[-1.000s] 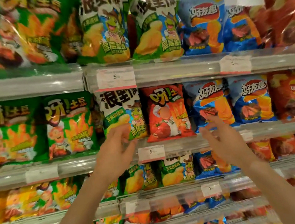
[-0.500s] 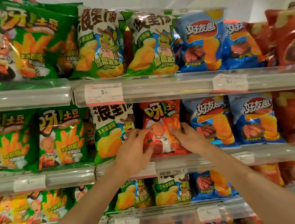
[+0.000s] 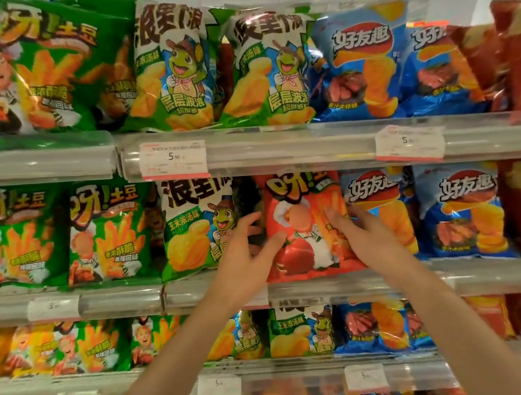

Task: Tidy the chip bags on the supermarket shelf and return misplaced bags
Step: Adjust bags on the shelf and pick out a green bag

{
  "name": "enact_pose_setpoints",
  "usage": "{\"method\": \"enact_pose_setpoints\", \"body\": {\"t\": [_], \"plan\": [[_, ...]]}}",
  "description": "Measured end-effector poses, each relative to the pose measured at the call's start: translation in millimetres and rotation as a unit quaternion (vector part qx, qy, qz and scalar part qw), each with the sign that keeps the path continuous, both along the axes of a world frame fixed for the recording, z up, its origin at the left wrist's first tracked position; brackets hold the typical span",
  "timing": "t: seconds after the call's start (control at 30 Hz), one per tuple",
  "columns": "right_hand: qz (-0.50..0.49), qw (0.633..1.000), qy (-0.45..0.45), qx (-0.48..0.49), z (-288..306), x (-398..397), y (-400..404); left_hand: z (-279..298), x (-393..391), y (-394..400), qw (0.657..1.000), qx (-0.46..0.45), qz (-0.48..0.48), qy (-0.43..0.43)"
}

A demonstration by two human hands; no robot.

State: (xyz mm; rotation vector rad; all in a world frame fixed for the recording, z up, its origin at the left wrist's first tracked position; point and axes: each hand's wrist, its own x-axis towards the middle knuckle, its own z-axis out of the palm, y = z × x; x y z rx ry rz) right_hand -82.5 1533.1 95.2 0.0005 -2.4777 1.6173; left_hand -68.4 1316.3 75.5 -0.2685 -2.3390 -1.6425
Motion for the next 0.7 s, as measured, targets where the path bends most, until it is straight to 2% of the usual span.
{"method": "enact_pose_setpoints", "body": {"t": [0.13,0.47,0.7], "plan": [[0.002,0.997,-0.008,-0.073,-29.3,26.8,6.3,-6.8,27.1,15.0,0.995,0.082,-0.049,-0.025],[-0.002,0.994,-0.010,-0.113,-76.4,86.0,-25.4,-42.4,75.2,-14.4,0.994,0.074,-0.056,-0.055],[0.009,0.994,0.014,-0.108,-80.3,127.3,-109.7,-53.2,116.8,-97.6,0.994,0.081,-0.057,-0.040]]}}
